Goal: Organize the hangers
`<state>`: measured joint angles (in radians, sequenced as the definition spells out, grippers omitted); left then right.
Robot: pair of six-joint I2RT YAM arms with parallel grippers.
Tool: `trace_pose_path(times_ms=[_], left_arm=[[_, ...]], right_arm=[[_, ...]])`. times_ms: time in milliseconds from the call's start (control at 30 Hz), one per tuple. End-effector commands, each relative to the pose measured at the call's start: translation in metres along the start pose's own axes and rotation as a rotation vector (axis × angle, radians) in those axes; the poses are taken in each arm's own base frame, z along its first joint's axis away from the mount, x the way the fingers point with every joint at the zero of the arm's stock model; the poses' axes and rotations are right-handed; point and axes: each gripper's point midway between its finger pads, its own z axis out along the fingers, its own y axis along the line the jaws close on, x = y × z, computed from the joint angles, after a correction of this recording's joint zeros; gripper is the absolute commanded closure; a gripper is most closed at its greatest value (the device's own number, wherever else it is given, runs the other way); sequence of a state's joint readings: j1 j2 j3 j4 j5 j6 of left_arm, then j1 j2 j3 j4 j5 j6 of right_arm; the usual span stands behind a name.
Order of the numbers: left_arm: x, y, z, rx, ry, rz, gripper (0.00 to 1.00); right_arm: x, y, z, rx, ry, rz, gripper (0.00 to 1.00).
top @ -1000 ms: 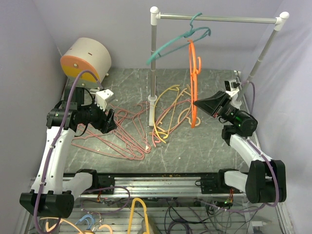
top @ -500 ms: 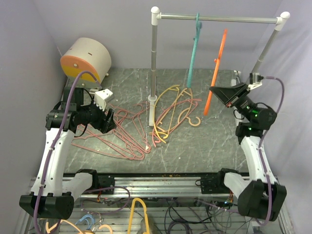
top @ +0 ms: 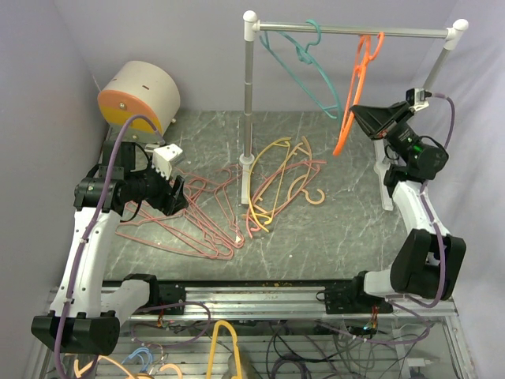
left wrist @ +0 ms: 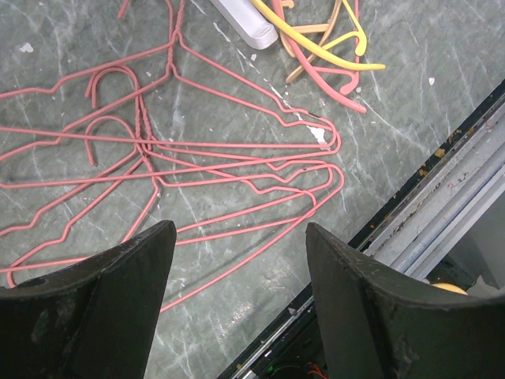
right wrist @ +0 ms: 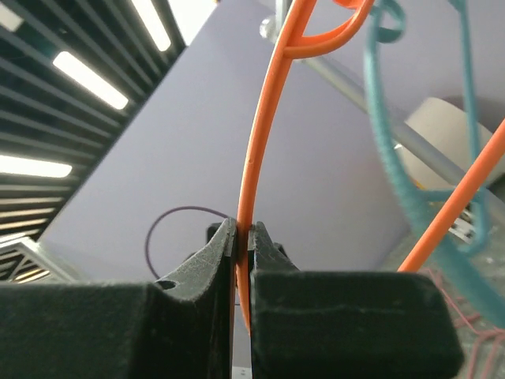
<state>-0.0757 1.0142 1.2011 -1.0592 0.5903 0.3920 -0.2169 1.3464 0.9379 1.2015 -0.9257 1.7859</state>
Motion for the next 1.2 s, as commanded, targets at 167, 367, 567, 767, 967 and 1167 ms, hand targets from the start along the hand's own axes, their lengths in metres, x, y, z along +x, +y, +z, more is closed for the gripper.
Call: trace_pose_path(times_ms=[167, 367, 567, 767, 967, 1167], left_arm=[[-0.003, 0.001, 0.0, -0.005, -0.022, 0.011, 0.22], [-0.002, 0.002, 0.002, 0.002, -0.016, 0.007, 0.22], [-0.002, 0.003, 0.001, -0.005, -0.018, 0.005, 0.22], [-0.002, 0.005, 0.0, -0.014, -0.022, 0.001, 0.22], [-0.002, 0.007, -0.001, -0.019, -0.027, -0.004, 0.22], [-0.002, 0.008, -0.002, -0.021, -0.027, -0.008, 0.22]], right_arm=[[-0.008, 0.078, 0.011, -0.206, 0.012, -0.132, 1.0], [-0.017, 0.061, 0.021, -0.212, 0.046, -0.085, 1.0], [-0.021, 0.049, 0.032, -0.264, 0.1, -0.019, 1.0], [-0.022, 0.041, 0.048, -0.243, 0.155, 0.003, 1.0], [-0.017, 0.029, 0.062, -0.183, 0.2, 0.028, 1.0], [-0.001, 0.005, 0.082, -0.117, 0.249, 0.064, 1.0]])
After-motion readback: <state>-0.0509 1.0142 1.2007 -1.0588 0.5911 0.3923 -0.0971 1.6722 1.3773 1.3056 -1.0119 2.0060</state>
